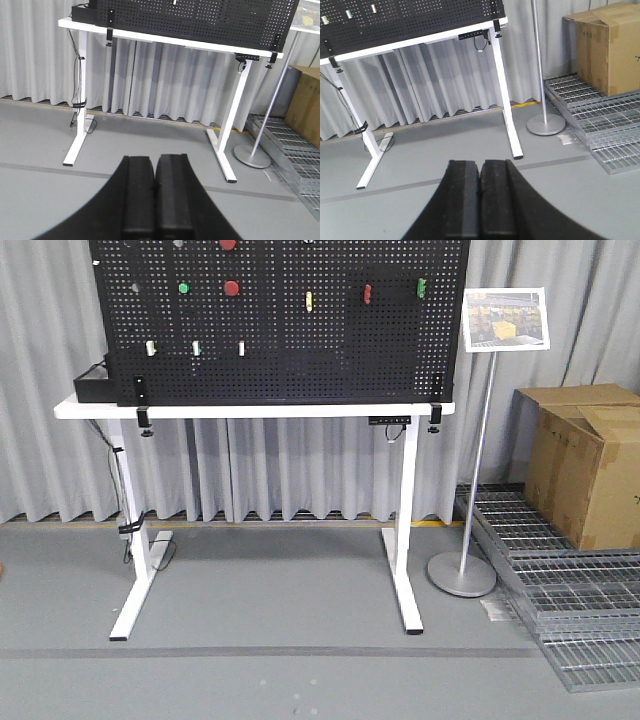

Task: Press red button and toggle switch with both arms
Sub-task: 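Drive the base forward up to the black pegboard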

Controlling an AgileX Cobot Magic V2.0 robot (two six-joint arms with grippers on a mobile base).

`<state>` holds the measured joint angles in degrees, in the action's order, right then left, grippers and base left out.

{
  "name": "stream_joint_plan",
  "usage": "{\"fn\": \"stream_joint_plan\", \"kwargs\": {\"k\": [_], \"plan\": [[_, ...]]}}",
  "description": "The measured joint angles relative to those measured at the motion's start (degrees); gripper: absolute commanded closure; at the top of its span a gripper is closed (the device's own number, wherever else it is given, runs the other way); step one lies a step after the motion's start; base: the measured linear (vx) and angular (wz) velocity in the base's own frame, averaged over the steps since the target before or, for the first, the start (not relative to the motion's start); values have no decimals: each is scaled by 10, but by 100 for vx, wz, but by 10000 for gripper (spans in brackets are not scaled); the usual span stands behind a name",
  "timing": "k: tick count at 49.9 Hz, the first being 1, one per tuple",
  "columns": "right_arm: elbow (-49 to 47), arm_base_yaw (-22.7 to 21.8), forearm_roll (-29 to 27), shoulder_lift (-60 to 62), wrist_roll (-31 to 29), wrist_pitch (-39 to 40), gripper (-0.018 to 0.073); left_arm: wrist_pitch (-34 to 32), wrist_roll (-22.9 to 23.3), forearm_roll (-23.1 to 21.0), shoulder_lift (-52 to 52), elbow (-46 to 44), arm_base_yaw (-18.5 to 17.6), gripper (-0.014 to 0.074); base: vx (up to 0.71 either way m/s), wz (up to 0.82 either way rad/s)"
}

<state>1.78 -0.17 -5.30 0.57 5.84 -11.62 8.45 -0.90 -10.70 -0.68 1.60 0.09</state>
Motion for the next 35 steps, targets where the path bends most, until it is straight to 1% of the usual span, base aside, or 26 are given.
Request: {"fn": "stream_joint_plan", "kwargs": {"k": [7,18,35], "plan": [[0,0,0,0,0,0,559,0,0,0,0,0,0,594,21,5],[0,0,0,0,0,0,559,0,0,0,0,0,0,594,24,18],[0,0,0,0,0,0,559,0,0,0,0,0,0,594,32,9]]}}
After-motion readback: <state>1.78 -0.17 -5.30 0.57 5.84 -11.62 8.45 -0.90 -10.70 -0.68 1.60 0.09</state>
